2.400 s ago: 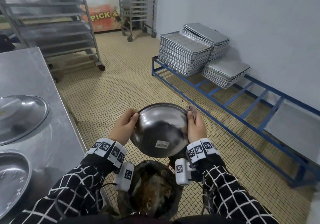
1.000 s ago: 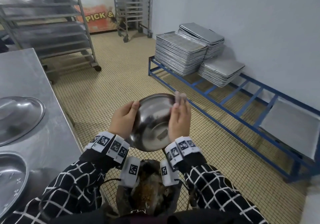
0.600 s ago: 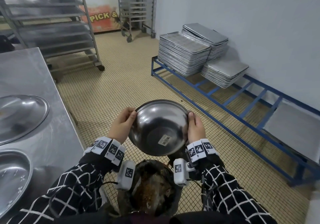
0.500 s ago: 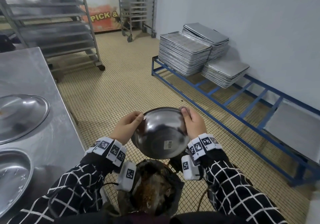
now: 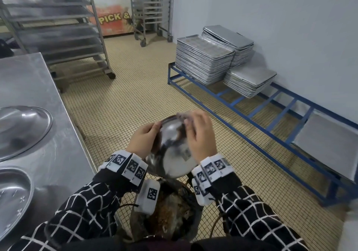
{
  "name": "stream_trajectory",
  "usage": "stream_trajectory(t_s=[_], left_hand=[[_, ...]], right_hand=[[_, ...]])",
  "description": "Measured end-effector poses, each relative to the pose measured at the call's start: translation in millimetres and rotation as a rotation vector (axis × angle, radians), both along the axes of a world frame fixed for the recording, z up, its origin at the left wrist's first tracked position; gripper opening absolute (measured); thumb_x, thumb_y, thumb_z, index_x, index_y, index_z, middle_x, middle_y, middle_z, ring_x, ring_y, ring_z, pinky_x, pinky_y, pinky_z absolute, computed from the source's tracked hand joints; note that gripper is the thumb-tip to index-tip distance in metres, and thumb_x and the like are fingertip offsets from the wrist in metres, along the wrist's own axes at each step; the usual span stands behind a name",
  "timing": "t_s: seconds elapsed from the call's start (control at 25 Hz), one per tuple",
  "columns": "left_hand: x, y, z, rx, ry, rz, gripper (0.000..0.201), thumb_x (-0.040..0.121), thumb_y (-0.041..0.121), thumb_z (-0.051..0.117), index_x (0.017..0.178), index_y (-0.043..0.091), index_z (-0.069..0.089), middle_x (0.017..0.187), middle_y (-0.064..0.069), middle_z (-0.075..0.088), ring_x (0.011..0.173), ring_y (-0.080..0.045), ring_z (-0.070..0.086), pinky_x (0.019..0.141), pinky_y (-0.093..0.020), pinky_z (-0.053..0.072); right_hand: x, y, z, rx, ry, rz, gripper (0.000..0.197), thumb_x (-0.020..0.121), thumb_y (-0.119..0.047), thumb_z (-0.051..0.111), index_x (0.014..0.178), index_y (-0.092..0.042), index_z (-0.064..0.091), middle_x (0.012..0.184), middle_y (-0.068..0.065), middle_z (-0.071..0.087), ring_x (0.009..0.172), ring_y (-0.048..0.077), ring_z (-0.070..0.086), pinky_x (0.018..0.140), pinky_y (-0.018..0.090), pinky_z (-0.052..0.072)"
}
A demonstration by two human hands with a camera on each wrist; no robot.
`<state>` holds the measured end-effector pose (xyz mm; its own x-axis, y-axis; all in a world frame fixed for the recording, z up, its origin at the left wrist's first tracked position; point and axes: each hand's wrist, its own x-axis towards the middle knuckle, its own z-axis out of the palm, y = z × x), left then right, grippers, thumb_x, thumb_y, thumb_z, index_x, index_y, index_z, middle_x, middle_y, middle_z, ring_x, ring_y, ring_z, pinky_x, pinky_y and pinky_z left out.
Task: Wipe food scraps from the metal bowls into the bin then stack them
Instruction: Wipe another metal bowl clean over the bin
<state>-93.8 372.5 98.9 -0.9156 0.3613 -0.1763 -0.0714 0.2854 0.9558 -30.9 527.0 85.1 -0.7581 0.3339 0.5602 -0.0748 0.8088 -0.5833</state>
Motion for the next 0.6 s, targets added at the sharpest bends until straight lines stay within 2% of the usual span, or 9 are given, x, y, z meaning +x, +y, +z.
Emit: stream_trajectory(t_s=[0.08, 0.12, 0.2, 0.32, 0.36, 0.4, 0.52, 0.6], left_hand=[[-1.5, 4.3, 1.9, 0.044, -0.023, 0.044, 0.031, 0.097, 0.047, 0.044, 0.090, 0.026, 0.066, 0.085, -0.006, 0.072, 0.081, -0.024, 0.069, 0.083, -0.044, 0.056], [-2.1, 5.6, 1.8, 0.043, 0.001, 0.058, 0.032, 0.096, 0.049, 0.044, 0.088, 0.027, 0.067, 0.083, -0.003, 0.073, 0.081, -0.023, 0.070, 0.083, -0.045, 0.055], [-2.2, 6.4, 2.5, 0.034, 0.028, 0.087, 0.034, 0.094, 0.052, 0.044, 0.086, 0.029, 0.068, 0.080, -0.002, 0.073, 0.078, -0.023, 0.070, 0.082, -0.045, 0.056], [-2.8, 5.6, 1.3, 0.058, 0.007, 0.138, 0.038, 0.095, 0.053, 0.043, 0.087, 0.026, 0.068, 0.079, -0.007, 0.072, 0.077, -0.028, 0.070, 0.082, -0.048, 0.056], [-4.2, 4.8, 0.7, 0.050, 0.020, 0.153, 0.038, 0.095, 0.053, 0.043, 0.087, 0.025, 0.068, 0.079, -0.007, 0.072, 0.078, -0.028, 0.069, 0.084, -0.048, 0.055], [-5.4, 4.3, 0.6, 0.042, 0.036, 0.166, 0.038, 0.095, 0.052, 0.042, 0.086, 0.025, 0.068, 0.079, -0.007, 0.071, 0.079, -0.027, 0.069, 0.085, -0.048, 0.054], [-6.6, 5.1, 1.5, 0.015, 0.088, 0.151, 0.036, 0.096, 0.050, 0.040, 0.085, 0.027, 0.066, 0.079, -0.006, 0.071, 0.079, -0.026, 0.068, 0.082, -0.047, 0.055], [-3.1, 8.3, 3.5, -0.012, 0.124, 0.100, 0.037, 0.097, 0.049, 0.040, 0.086, 0.025, 0.066, 0.079, -0.009, 0.071, 0.075, -0.027, 0.069, 0.077, -0.049, 0.056]], right_hand=[[3.7, -18.5, -12.8, 0.240, -0.086, 0.020, 0.043, 0.097, -0.040, 0.034, 0.128, -0.018, 0.054, 0.134, 0.005, 0.045, 0.125, 0.017, 0.039, 0.108, 0.033, 0.032], [4.1, -23.6, -16.9, 0.270, -0.098, -0.008, 0.047, 0.098, -0.042, 0.030, 0.133, -0.019, 0.049, 0.139, 0.005, 0.042, 0.130, 0.019, 0.035, 0.109, 0.033, 0.028], [0.1, -20.0, -19.8, 0.081, -0.089, -0.105, 0.049, 0.099, -0.043, 0.024, 0.136, -0.019, 0.046, 0.141, 0.003, 0.039, 0.129, 0.016, 0.036, 0.106, 0.033, 0.033], [-5.1, 0.6, -26.8, -0.440, -0.086, -0.230, 0.046, 0.099, -0.041, 0.025, 0.134, -0.022, 0.049, 0.134, -0.003, 0.039, 0.118, 0.010, 0.043, 0.099, 0.039, 0.047], [-3.0, 4.0, -31.5, -0.523, -0.087, -0.235, 0.045, 0.099, -0.041, 0.026, 0.136, -0.024, 0.046, 0.132, -0.004, 0.038, 0.116, 0.009, 0.044, 0.097, 0.041, 0.048], [1.0, 3.2, -35.0, -0.524, -0.090, -0.226, 0.046, 0.099, -0.042, 0.027, 0.139, -0.026, 0.042, 0.134, -0.005, 0.036, 0.119, 0.010, 0.043, 0.098, 0.042, 0.047], [7.2, -14.5, -34.1, -0.254, -0.112, -0.133, 0.056, 0.098, -0.047, 0.023, 0.149, -0.026, 0.020, 0.152, 0.000, 0.017, 0.137, 0.020, 0.028, 0.104, 0.038, 0.040], [1.0, -28.5, -25.4, 0.012, -0.114, -0.109, 0.059, 0.097, -0.050, 0.017, 0.149, -0.022, 0.020, 0.155, 0.003, 0.013, 0.141, 0.024, 0.021, 0.109, 0.043, 0.031]])
